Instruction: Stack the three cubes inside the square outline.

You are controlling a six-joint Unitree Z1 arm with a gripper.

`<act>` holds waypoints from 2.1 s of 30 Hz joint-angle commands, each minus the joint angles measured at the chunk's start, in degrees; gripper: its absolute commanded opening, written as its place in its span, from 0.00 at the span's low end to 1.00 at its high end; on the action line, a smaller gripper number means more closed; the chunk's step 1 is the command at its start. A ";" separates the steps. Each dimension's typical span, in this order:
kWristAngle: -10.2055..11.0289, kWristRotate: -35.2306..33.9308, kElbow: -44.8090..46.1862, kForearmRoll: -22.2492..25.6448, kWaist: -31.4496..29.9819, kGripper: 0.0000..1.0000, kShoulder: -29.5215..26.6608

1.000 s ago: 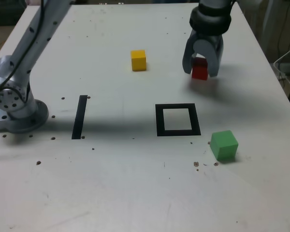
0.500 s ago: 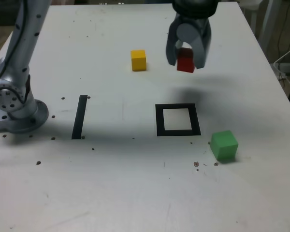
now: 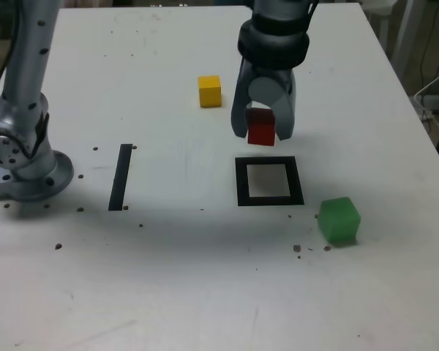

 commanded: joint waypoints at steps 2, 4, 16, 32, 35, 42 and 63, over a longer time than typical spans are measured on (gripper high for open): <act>-0.06 -2.55 0.84 -0.39 -1.07 0.25 -1.32; -0.11 -4.70 1.31 -0.45 -1.88 0.25 -1.61; -1.59 -13.64 2.84 -0.61 -4.38 0.25 -0.43; -2.61 -13.10 2.63 -2.43 -5.24 0.25 1.96; -2.79 -12.53 2.62 -2.66 -5.59 0.25 1.88; -3.51 -11.31 3.55 -4.65 -5.85 0.25 1.89; -3.77 -10.93 6.12 -6.70 -5.85 0.51 2.94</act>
